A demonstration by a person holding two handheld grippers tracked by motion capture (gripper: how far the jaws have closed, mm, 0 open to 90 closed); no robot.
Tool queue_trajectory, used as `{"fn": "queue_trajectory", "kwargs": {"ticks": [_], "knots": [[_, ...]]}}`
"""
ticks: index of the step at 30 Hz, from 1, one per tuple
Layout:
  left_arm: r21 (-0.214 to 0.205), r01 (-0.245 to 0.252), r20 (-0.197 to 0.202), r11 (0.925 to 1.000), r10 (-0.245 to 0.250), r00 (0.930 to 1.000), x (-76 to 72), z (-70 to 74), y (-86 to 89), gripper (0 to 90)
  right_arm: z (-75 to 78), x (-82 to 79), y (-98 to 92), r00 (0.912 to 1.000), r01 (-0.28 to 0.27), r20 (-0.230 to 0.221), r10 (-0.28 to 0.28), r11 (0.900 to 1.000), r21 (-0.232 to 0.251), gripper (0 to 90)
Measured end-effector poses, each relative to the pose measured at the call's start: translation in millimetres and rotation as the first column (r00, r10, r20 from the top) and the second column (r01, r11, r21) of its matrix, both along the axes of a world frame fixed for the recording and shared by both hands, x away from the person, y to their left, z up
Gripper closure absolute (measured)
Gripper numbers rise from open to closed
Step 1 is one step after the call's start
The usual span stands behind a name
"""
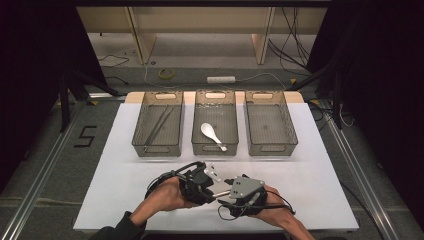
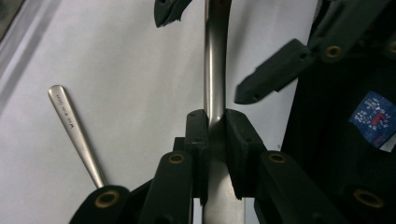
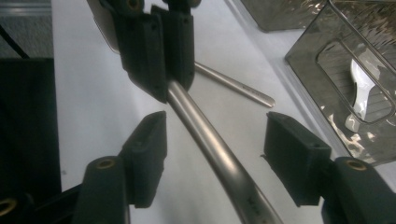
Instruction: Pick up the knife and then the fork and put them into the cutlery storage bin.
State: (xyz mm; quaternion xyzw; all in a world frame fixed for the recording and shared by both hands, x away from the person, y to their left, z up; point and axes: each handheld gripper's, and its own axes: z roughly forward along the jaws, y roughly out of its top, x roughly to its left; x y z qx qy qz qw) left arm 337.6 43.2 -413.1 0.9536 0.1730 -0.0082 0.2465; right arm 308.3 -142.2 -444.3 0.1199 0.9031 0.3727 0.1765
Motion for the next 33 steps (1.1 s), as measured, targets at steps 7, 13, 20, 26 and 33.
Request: {"fn": "queue_trajectory", "kwargs": {"ticks": [7,13,20,26,33], "knots": [[0.015,0.020,-0.011,0.9997,-0.020,0.9997,-3.0,1.4,-2.1,79.4,-4.4,-3.1,3.5,0.9989,-0.021,0.040,0.024,0.9970,-0.075,50.9],[0.017,0.025,-0.021,0.9995,-0.025,0.9995,-3.9,0.0,-3.4,79.3,-7.4,-6.2,6.8,0.9948,-0.062,0.072,0.072,0.9905,-0.122,57.9],[0.030,0.041,-0.030,0.9987,-0.040,0.9987,-5.1,-1.2,-5.4,79.3,-9.3,-7.9,7.6,0.9908,-0.081,0.093,0.098,0.9811,-0.176,65.7],[0.031,0.044,-0.040,0.9986,-0.043,0.9983,-6.5,-1.7,-7.1,79.2,-9.1,-9.6,8.0,0.9807,-0.116,0.128,0.148,0.9677,-0.224,71.6],[0.041,0.063,-0.055,0.9972,-0.061,0.9967,-5.7,-1.2,-6.7,78.1,-12.4,-16.3,12.4,0.9619,-0.177,0.150,0.229,0.9380,-0.298,78.3]]}}
